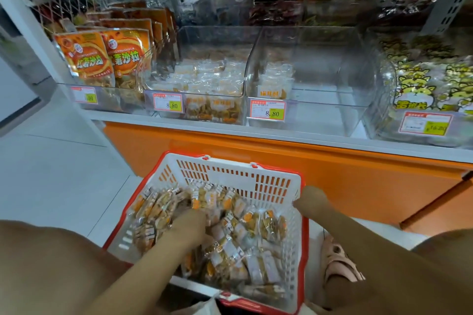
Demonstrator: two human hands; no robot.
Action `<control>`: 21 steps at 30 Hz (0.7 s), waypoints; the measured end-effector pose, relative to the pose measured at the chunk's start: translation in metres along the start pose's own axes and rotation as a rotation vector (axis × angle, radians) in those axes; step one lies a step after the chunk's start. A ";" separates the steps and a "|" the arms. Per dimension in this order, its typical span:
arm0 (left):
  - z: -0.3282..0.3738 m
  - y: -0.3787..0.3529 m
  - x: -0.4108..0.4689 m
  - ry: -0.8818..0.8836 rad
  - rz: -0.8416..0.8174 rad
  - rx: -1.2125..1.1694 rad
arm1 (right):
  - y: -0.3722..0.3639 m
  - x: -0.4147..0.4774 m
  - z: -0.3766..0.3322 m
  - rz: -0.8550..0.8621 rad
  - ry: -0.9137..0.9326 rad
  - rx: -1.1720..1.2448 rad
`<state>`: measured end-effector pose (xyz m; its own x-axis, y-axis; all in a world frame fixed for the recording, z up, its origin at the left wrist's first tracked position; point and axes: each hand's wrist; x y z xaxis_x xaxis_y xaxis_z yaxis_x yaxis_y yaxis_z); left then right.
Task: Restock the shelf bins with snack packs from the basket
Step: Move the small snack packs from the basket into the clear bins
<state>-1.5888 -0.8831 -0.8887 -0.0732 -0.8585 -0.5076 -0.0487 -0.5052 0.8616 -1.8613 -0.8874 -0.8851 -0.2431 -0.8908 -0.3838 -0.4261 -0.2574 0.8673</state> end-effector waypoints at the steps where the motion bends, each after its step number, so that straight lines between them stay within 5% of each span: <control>1: 0.000 -0.005 -0.001 0.020 0.016 0.025 | -0.004 -0.001 0.000 0.002 0.003 0.002; 5: 0.001 -0.005 0.000 -0.002 0.135 0.136 | 0.004 -0.002 0.000 -0.042 0.007 -0.025; 9: -0.007 0.016 0.009 0.037 0.272 -0.092 | 0.023 -0.005 -0.011 -0.117 0.094 -0.129; 14: -0.012 0.056 0.005 0.061 0.397 -0.580 | 0.065 -0.017 -0.049 -0.137 0.164 -0.078; 17: -0.012 0.082 -0.005 -0.009 0.294 -1.151 | 0.094 -0.021 -0.070 -0.171 0.342 -0.105; 21: 0.000 0.116 -0.023 -0.131 0.185 -1.572 | 0.129 -0.031 -0.089 -0.356 0.434 0.292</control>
<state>-1.5931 -0.9217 -0.7768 -0.0471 -0.9445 -0.3251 0.9985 -0.0540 0.0124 -1.8308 -0.9264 -0.7333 0.3071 -0.8560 -0.4159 -0.6512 -0.5077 0.5641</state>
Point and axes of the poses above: each hand's wrist, its own x-axis towards the middle knuckle, its own y-axis out of the back of the hand, z = x × y, and after that the axes turned 6 degrees about z, right-handed
